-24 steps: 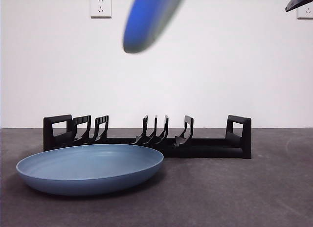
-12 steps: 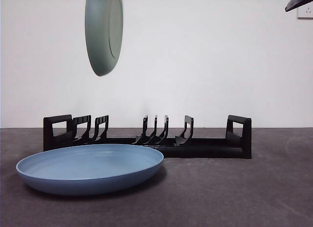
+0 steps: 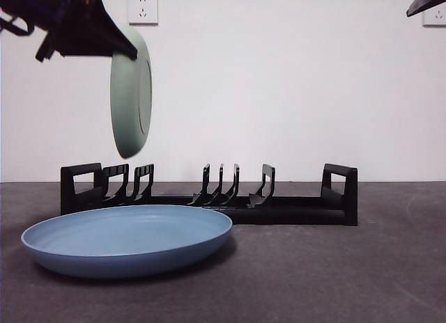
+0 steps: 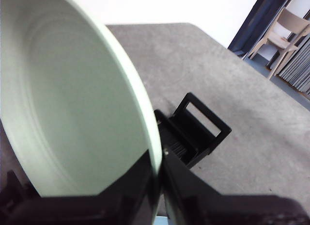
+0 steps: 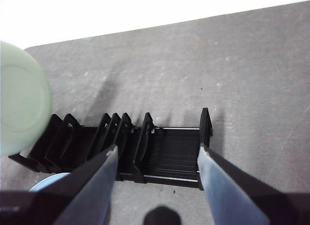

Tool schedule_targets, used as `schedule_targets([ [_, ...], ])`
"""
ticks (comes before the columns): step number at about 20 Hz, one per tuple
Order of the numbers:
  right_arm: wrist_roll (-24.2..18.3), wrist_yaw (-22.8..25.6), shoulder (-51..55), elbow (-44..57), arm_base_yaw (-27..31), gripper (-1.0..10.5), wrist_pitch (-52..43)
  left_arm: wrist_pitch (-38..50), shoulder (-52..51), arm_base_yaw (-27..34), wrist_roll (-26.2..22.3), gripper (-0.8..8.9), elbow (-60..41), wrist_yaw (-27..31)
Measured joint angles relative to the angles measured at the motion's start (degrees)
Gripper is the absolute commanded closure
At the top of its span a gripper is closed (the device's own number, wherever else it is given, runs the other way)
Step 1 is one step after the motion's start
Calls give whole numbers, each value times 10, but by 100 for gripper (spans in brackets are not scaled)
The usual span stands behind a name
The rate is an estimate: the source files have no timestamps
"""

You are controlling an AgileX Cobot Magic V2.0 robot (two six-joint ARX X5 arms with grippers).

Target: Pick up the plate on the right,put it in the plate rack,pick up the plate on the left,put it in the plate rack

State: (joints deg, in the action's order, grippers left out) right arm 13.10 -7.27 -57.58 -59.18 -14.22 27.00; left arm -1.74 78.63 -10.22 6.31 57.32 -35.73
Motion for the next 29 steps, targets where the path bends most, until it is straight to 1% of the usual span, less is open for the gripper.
schedule_targets([
  [3,0,0,0,0,0,667,0,8,30,2,0,823,0,4],
  [5,0,0,0,0,0,667,0,10,46,3,-1,823,0,20],
  [10,0,0,0,0,0,667,0,8,65,4,-9,823,0,22],
  [18,0,0,0,0,0,667,0,-46,66,3,-75,822,0,21],
  [26,0,0,0,0,0,667,0,-38,88,-3,-93,813,0,22],
  [27,0,0,0,0,0,667,0,-41,89,-4,-96,799,1,21],
  [28,0,0,0,0,0,667,0,-41,89,-4,-97,739,1,21],
  [29,0,0,0,0,0,667,0,-45,89,-4,-97,647,1,24],
])
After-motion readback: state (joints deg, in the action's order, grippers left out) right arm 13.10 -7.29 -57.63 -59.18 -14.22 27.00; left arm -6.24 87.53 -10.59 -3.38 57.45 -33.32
